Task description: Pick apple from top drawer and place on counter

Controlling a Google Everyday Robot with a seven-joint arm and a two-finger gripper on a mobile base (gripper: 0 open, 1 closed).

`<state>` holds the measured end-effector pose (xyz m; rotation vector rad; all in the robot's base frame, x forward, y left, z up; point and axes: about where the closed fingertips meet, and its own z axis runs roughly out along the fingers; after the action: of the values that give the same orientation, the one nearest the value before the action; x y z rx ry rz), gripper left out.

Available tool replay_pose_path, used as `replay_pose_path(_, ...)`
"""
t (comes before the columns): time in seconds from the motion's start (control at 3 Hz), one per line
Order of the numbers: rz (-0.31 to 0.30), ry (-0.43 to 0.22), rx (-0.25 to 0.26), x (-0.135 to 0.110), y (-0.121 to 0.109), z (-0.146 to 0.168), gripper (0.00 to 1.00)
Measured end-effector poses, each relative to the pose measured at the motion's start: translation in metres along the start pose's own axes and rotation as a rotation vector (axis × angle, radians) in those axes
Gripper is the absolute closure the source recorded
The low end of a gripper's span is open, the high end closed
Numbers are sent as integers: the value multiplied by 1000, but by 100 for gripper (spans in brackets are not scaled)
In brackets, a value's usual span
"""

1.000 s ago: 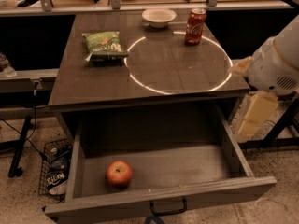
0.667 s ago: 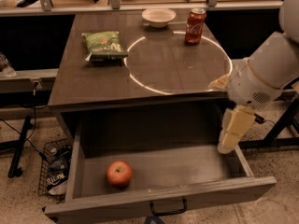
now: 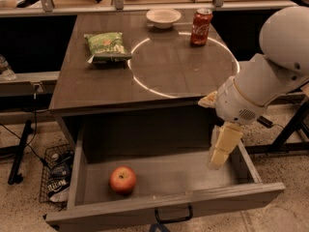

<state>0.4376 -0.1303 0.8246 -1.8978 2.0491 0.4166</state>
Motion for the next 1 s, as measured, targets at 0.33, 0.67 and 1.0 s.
replay_pose_path(0.33,0,0,0,0,0,0,0)
replay_pose_path(0.67,20,-59,-28,-9,0,35,0)
replay_pose_path(1.0,60,-152,-97,-25,-3,107,0)
